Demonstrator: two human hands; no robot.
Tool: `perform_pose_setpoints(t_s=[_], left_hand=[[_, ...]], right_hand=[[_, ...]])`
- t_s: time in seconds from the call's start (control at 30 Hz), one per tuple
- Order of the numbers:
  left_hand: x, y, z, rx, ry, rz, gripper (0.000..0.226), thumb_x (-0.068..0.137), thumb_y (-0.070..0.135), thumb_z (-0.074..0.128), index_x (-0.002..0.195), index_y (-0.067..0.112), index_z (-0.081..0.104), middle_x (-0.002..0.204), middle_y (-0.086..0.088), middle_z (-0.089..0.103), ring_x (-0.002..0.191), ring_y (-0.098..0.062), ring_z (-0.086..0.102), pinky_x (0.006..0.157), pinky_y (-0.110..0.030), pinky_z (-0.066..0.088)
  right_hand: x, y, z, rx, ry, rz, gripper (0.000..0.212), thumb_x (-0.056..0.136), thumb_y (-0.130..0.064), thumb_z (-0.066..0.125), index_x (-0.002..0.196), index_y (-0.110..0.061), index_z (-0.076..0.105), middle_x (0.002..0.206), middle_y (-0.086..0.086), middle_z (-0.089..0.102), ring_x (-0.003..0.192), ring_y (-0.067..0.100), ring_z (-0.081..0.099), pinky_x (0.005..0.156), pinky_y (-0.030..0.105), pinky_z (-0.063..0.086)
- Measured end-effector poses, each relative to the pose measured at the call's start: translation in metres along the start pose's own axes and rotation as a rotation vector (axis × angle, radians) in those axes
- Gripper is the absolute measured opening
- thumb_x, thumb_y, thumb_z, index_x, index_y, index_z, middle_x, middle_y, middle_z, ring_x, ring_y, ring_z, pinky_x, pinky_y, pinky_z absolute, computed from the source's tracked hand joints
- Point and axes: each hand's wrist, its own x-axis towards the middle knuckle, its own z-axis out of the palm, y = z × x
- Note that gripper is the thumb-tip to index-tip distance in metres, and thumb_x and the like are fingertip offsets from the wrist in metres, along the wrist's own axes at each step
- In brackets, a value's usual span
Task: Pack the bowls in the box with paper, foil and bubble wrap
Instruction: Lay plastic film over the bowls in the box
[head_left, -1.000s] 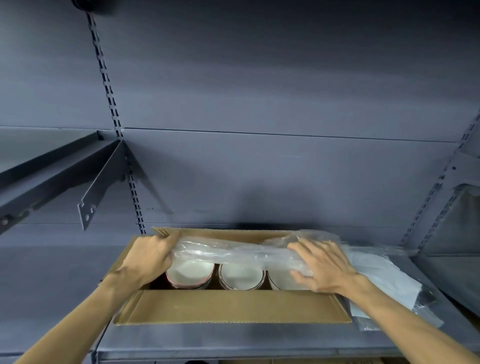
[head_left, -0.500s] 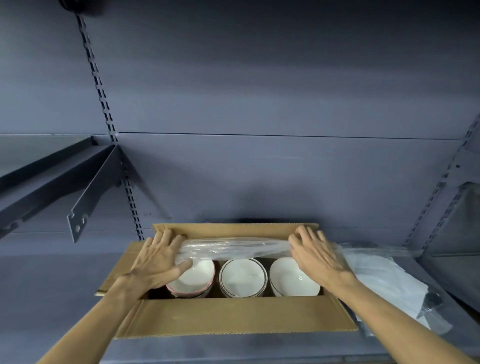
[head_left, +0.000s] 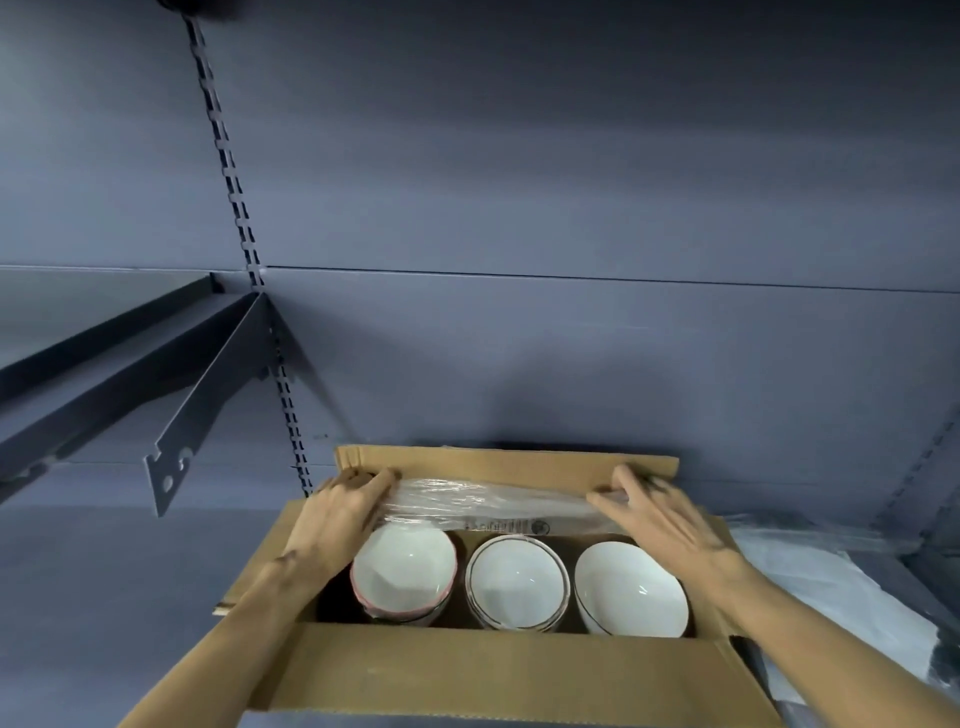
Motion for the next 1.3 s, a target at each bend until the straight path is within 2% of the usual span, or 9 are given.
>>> perform_pose_setpoints(t_s=[0.1,0.2,0.33,0.5,0.67,0.77,0.93,1.1,1.3], left_hand=[[0.004,-0.007,-0.002,-0.041,-0.052,0.063,0.026,0.091,0.034,0.063,0.110,0.017,0.070,0.110,-0.001,0.070,0.109,-0.025,0.060,0.077,-0.038,0.054],[0.000,-0.016,0.001,-0.003,-0.155,0.128,0.046,0.097,0.052,0.040,0.116,0.025,0.071,0.117,0.003,0.060,0.117,-0.017,0.049,0.092,-0.039,0.049],[-0.011,-0.014,0.013,0.121,-0.084,0.172,0.026,0.092,0.019,0.061,0.114,0.025,0.074,0.113,-0.004,0.051,0.106,-0.024,0.048,0.082,-0.039,0.051],[-0.003,-0.007,0.009,0.345,0.085,0.169,0.015,0.083,0.029,0.064,0.086,0.031,0.079,0.106,-0.003,0.058,0.094,-0.030,0.053,0.073,-0.045,0.042],[0.002,0.002,0.018,0.202,-0.082,0.017,0.028,0.086,0.006,0.072,0.101,0.029,0.078,0.104,0.002,0.066,0.086,-0.024,0.068,0.070,-0.036,0.058],[-0.003,-0.001,0.022,0.100,-0.098,-0.004,0.034,0.097,0.011,0.054,0.120,0.030,0.069,0.119,0.002,0.068,0.094,-0.029,0.070,0.078,-0.041,0.057],[-0.003,0.007,0.016,-0.067,-0.092,-0.050,0.044,0.100,0.057,0.024,0.109,0.019,0.044,0.075,-0.001,0.067,0.065,-0.028,0.069,0.060,-0.044,0.057],[0.002,0.008,0.006,-0.047,-0.226,-0.086,0.079,0.090,0.070,0.002,0.117,0.029,0.064,0.099,-0.006,0.074,0.098,-0.028,0.071,0.085,-0.043,0.055],[0.018,0.015,0.008,-0.168,-0.460,-0.241,0.078,0.092,0.075,0.000,0.147,0.041,0.044,0.148,0.002,0.054,0.139,-0.025,0.045,0.119,-0.052,0.024]], right_hand=[[0.000,0.010,0.006,0.203,0.081,-0.112,0.029,0.088,-0.026,0.071,0.115,-0.027,0.063,0.104,-0.004,0.051,0.084,0.022,0.061,0.069,0.033,0.051],[-0.008,0.017,0.017,0.146,0.095,-0.240,0.039,0.088,-0.038,0.059,0.126,-0.029,0.062,0.108,-0.002,0.047,0.092,0.018,0.051,0.082,0.035,0.049],[-0.010,0.016,0.020,0.016,0.177,-0.250,0.047,0.084,-0.025,0.054,0.130,-0.024,0.062,0.095,-0.001,0.041,0.085,0.020,0.040,0.078,0.039,0.034],[-0.007,0.010,0.015,-0.060,0.189,-0.162,0.042,0.060,0.006,0.079,0.092,-0.016,0.062,0.086,0.003,0.051,0.076,0.025,0.051,0.065,0.039,0.045],[-0.012,0.004,0.014,0.028,0.081,-0.069,0.032,0.060,-0.001,0.085,0.083,-0.011,0.065,0.082,0.004,0.058,0.064,0.023,0.062,0.047,0.035,0.050],[-0.017,0.004,0.017,0.107,-0.028,0.027,0.019,0.102,-0.032,0.049,0.106,-0.021,0.064,0.101,-0.003,0.060,0.085,0.023,0.066,0.067,0.037,0.055],[-0.027,0.006,0.022,0.131,-0.030,0.040,0.041,0.103,-0.055,0.027,0.109,-0.035,0.062,0.103,-0.016,0.066,0.087,0.014,0.068,0.058,0.029,0.036],[-0.018,-0.001,0.017,0.244,-0.238,0.002,0.045,0.105,-0.052,0.025,0.091,-0.025,0.059,0.086,-0.003,0.070,0.081,0.023,0.064,0.072,0.035,0.040],[0.003,-0.007,0.011,0.210,-0.499,-0.004,0.024,0.107,-0.041,0.019,0.085,-0.035,0.025,0.068,-0.003,0.045,0.075,0.031,0.050,0.079,0.045,0.050]])
